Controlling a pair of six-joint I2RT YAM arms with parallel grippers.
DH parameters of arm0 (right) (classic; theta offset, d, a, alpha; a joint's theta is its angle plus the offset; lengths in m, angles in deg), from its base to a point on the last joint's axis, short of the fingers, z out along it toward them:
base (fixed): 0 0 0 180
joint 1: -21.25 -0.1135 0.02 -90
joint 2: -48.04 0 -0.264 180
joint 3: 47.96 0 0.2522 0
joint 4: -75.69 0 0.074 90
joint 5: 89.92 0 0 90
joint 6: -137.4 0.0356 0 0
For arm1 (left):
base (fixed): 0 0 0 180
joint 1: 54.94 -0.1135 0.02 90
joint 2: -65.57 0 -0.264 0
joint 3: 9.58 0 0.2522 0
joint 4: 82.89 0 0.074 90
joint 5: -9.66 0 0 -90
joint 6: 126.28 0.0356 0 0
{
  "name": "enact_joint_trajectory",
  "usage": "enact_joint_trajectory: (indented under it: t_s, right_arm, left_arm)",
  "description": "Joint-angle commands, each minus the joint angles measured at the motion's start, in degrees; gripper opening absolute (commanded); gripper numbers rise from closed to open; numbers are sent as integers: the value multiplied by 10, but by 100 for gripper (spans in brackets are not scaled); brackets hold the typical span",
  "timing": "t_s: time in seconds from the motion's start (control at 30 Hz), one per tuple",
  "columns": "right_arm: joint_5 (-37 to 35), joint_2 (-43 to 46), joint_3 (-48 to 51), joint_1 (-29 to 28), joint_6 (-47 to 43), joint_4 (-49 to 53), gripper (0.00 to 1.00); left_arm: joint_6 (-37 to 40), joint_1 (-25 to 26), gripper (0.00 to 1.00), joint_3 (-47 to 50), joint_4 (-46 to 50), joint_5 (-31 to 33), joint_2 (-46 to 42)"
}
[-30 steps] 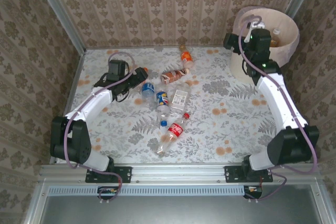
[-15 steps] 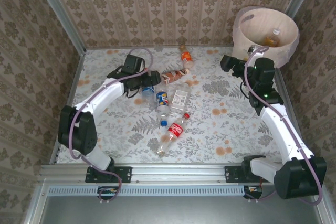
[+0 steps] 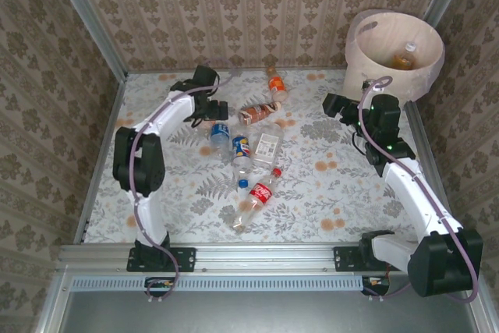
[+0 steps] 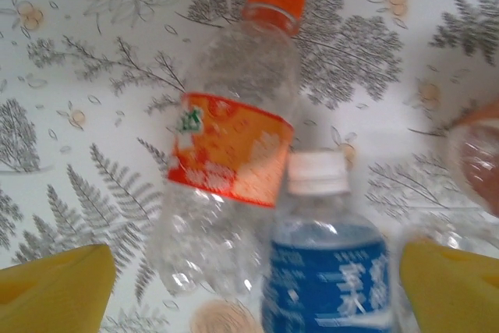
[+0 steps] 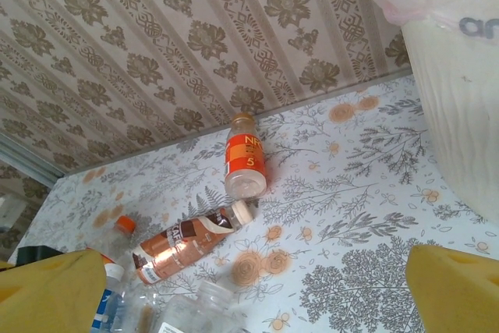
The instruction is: Put the plastic bottles in the bin
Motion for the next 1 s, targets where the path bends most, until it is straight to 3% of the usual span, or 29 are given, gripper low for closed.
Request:
enact_joint_trajectory:
  t_s: [0.0, 0.07, 0.13, 0.3, 0.63, 0.97]
  right_arm:
    - [-7, 15, 5, -3, 10, -9, 100]
    - [-11, 17, 5, -3, 9, -6, 100]
    - [-16, 18, 3, -3, 8, -1, 100]
    - [-26, 23, -4, -4, 9, 19, 100]
    - [-31, 34, -7, -5, 4, 35, 100]
    - [-21, 39, -23, -16, -27, 73, 100]
  left_arm:
    - [37, -23, 94, -58, 63, -18, 45]
    - [57, -32, 93, -90, 64, -70, 76]
    - [78, -33, 92, -123, 73, -81, 104]
    - [99, -37, 92, -200, 101, -62, 171]
    - [79, -41, 74, -349, 161, -39, 290]
    - [77, -51, 51, -316, 139, -50, 287]
